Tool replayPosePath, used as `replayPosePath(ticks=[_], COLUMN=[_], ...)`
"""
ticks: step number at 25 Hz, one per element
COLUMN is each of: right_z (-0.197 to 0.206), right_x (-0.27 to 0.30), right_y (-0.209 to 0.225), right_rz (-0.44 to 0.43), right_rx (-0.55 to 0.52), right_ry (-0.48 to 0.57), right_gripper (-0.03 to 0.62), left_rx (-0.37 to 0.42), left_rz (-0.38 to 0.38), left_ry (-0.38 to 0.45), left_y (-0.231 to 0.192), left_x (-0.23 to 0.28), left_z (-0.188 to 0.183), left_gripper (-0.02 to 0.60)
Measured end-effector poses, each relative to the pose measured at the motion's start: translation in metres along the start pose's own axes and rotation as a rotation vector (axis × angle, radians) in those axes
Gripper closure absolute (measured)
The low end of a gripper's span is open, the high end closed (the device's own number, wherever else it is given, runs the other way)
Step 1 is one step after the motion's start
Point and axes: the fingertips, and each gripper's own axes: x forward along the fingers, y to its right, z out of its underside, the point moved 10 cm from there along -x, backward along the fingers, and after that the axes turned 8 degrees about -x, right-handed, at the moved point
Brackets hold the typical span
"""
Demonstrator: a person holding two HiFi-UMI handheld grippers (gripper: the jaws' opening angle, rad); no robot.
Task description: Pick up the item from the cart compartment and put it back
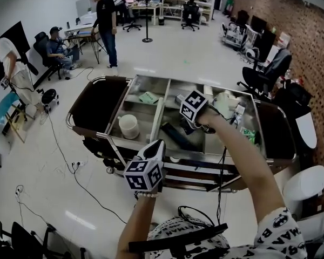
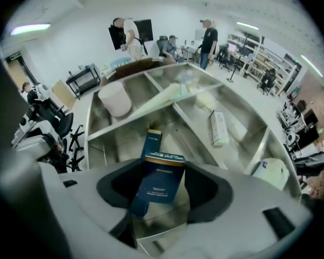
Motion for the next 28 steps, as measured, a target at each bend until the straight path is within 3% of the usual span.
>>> replayPosePath(ticks=[7,15,23,28], right_z=[0.011,0.072,0.151,0.194], right_x=[-0.075,-0.106,-0.107,-0.090], right_y=[-0.034,-0.091,-0.144,-0.172], right_rz=[0.031,0.025,-0.012,-0.022], right_rx=[-0.007,0.016,0.146,0.261], right_ry=[0.366,0.698,0.915,0.978], right_gripper=[0.339,0.339,0.342,0.344], left_rx=[0.080,0.109,0.126,0.116], left_rz=[-0.008,-0.017,-0.026,-0.037], left_ry=[0.008,0.036,0.042,0.026], left_y=[0.015,0.029,0.058,0.067], left_x=[0.010,-0.007,-0.036,-0.050], left_z=[-0.005,0.023,0.051,0.067], left_gripper=[0.566,0.566,0.572,0.578])
